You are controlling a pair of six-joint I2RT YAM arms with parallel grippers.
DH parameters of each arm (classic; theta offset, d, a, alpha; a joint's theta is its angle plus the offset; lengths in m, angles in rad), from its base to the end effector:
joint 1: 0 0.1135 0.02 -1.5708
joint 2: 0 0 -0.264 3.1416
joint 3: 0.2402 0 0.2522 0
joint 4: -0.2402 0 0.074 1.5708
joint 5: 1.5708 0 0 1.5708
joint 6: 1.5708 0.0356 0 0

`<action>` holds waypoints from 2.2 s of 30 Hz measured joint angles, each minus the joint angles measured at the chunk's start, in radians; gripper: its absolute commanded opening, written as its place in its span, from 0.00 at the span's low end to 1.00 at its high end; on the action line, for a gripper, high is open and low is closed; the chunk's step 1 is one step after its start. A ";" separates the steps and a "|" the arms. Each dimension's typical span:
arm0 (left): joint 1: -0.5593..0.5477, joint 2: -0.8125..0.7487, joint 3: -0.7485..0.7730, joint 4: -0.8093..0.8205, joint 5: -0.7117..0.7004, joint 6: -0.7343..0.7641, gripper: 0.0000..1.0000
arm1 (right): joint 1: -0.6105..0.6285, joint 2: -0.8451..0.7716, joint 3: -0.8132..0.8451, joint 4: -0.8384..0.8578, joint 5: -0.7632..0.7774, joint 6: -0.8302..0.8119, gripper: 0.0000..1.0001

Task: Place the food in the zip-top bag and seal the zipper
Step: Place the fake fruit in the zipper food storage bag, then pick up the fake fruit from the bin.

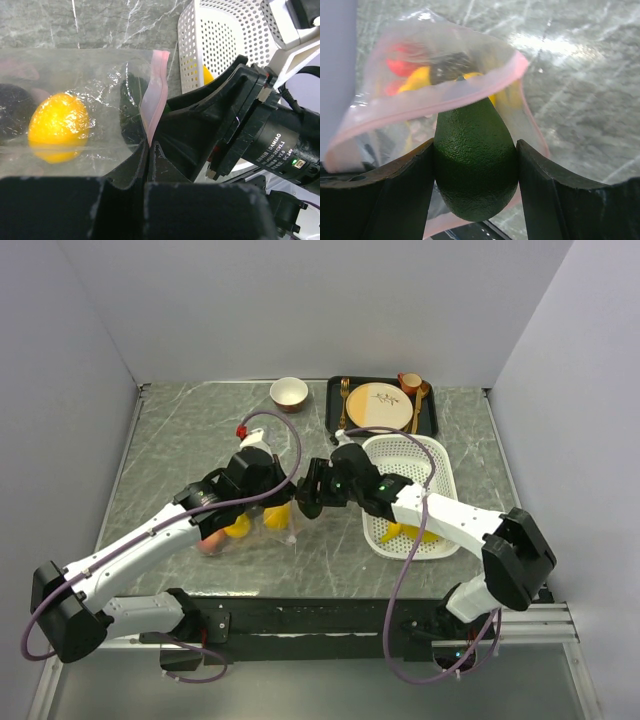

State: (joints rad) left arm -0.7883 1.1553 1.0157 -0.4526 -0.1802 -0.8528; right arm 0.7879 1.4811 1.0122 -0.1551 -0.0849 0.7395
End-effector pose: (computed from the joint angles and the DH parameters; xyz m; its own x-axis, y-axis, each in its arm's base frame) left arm 0.1842 -0.1762 0.3195 -0.7054 -0.3414 -0.6212 0.0936 0.8238 -0.5591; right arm 0.2312 0.2366 0.2553 -0.8132 0.1348 -0.5662 -0.2800 0.7623 0.5835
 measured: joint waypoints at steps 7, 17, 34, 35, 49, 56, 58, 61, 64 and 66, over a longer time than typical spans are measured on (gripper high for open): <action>0.000 0.001 0.000 -0.003 -0.002 -0.004 0.01 | 0.000 0.034 0.022 0.031 -0.027 -0.008 0.92; 0.000 -0.021 0.000 -0.015 -0.037 -0.008 0.01 | -0.011 0.010 0.021 0.011 0.012 -0.053 0.97; 0.000 0.013 0.000 0.006 -0.034 -0.006 0.01 | -0.401 -0.366 -0.229 -0.259 0.311 -0.118 0.91; 0.000 0.019 0.000 0.010 -0.029 -0.006 0.01 | -0.425 -0.362 -0.238 -0.295 0.311 -0.116 0.89; 0.000 0.036 0.000 0.023 -0.005 -0.002 0.01 | -0.475 -0.355 -0.259 -0.481 0.345 0.106 0.87; 0.000 0.036 0.000 0.022 -0.001 -0.002 0.01 | -0.531 -0.355 -0.298 -0.488 0.362 0.180 0.88; 0.000 0.036 0.000 0.021 0.000 -0.002 0.01 | -0.550 -0.352 -0.306 -0.487 0.358 0.188 0.89; 0.000 0.037 0.000 0.021 0.000 -0.001 0.01 | -0.576 -0.345 -0.308 -0.474 0.354 0.196 0.89; 0.000 0.038 0.000 0.021 0.000 -0.001 0.01 | -0.592 -0.345 -0.308 -0.458 0.346 0.194 0.89; 0.000 0.038 0.000 0.021 0.000 -0.001 0.01 | -0.596 -0.359 -0.315 -0.444 0.333 0.190 0.89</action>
State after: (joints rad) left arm -0.7883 1.1931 1.0161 -0.4316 -0.1806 -0.8539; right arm 0.1917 1.1225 0.6975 -0.5987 0.2485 0.9291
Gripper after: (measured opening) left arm 0.021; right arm 0.888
